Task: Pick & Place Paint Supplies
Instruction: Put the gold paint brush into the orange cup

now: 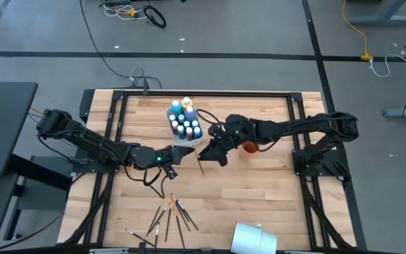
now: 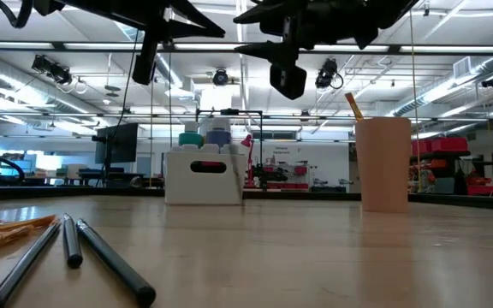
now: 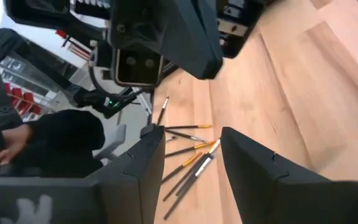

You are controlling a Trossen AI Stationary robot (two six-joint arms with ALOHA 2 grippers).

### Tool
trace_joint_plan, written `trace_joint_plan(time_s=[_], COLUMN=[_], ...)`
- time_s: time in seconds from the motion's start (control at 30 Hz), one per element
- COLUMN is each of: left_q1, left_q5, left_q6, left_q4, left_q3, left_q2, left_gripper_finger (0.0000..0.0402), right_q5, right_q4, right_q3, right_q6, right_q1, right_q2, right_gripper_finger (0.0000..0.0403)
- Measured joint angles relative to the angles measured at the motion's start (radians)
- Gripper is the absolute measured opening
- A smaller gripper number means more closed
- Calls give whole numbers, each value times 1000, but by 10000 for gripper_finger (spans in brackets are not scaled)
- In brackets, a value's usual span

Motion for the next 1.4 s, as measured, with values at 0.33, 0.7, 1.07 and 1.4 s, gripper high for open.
trace_joint_plan(time_s=[0.33,0.7,1.07,1.4], left_q1=[1,66,172,296], left_q5=[-8,446,410,615], left_q6=[-562,-1476,-1265,-1177], left_q4=[-153,-424,-333,-426], left_q3=[0,0,12,118], left_q2=[0,85,389,429], left_gripper_finger=[10,60,163,228], right_q5=[29,189,189,189], right_q4=[-94,-163,-155,-154], right_q3=[1,1,1,1], right_q6=[-102,-165,-180,-199], right_q1=[-35,-35,-34,-34], right_q2=[-2,-2,-2,-2], right_gripper_finger=[159,159,159,159])
